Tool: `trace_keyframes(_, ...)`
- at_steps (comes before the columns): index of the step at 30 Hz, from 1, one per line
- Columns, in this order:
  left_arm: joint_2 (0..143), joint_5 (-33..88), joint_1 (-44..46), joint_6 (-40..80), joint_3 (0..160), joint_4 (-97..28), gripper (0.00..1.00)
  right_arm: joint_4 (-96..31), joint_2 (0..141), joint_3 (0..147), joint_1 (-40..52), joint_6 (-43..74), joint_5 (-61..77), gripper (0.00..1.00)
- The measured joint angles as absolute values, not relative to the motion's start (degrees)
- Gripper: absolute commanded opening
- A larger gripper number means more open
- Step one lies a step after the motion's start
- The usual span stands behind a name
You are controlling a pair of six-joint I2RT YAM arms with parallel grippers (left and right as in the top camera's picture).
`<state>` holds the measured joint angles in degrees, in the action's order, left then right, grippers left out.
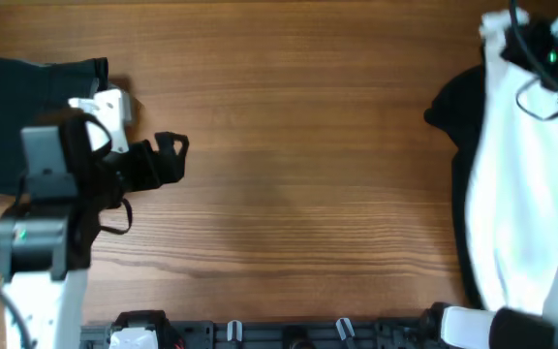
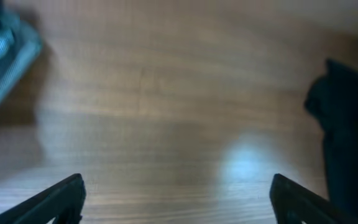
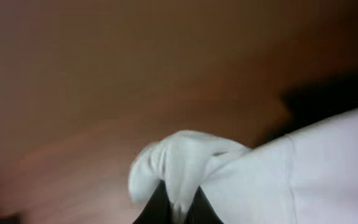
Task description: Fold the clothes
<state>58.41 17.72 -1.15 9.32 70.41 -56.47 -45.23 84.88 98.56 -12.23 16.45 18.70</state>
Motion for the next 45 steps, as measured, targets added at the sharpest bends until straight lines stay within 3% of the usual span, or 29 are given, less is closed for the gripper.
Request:
trace_keyframes(1, 57.6, 17.7, -1.1, 9.4, 71.6, -56.6, 0.94, -45.5, 84.6, 99.5, -11.4, 16.5, 19.1, 0.04)
trace_keyframes(5, 52.4, 15.9, -1.1, 9.5, 76.8, -56.6, 1.00, -46.7, 80.6, 108.7, 9.7, 16.5, 22.1, 0.04)
trace_keyframes(6, 50.9, 14.6, -1.1, 9.7, 77.7, -56.5, 1.00, -47.3, 80.4, 109.2, 15.9, 16.5, 22.6, 0.11)
trace_keyframes(7, 50.0, 13.6, -1.1, 9.8, 78.3, -56.4, 1.00, -47.9, 80.4, 109.4, 20.6, 16.5, 22.7, 0.24)
trace_keyframes(8, 48.5, 12.2, -1.1, 9.8, 79.0, -56.2, 1.00, -48.7, 81.2, 109.4, 26.3, 16.6, 22.7, 0.47)
trace_keyframes(9, 47.5, 11.2, -1.1, 9.8, 79.4, -55.9, 1.00, -49.2, 82.2, 109.4, 30.4, 16.8, 22.4, 0.61)
trace_keyframes(11, 45.5, 9.1, -1.1, 9.8, 80.0, -55.2, 1.00, -49.5, 86.0, 109.3, 39.1, 16.8, 20.7, 0.70)
trace_keyframes(14, 44.5, 7.3, -1.1, 9.8, 80.2, -55.1, 1.00, -51.0, 91.7, 108.8, 47.0, 16.4, 16.4, 0.74)
trace_keyframes(22, 45.6, 6.5, -1.1, 9.7, 80.2, -55.3, 0.96, -55.8, 89.8, 108.0, 45.5, 18.2, 4.4, 0.76)
trace_keyframes(26, 50.0, 10.5, -1.0, 9.1, 80.4, -56.4, 0.87, -56.4, 84.8, 108.0, 40.7, 18.7, 1.1, 0.77)
trace_keyframes(32, 67.0, 13.7, 4.3, 5.7, 80.6, -55.9, 0.64, -57.9, 75.7, 108.3, 36.9, 19.3, -0.5, 0.81)
trace_keyframes(37, 84.2, 13.4, 9.6, 2.1, 80.6, -46.0, 0.93, -61.3, 73.9, 108.7, 36.3, 20.8, -3.4, 0.84)
trace_keyframes(45, 109.9, 10.0, 11.1, -2.4, 80.4, -25.5, 0.89, -67.1, 77.3, 108.7, 36.2, 22.6, -6.1, 0.84)
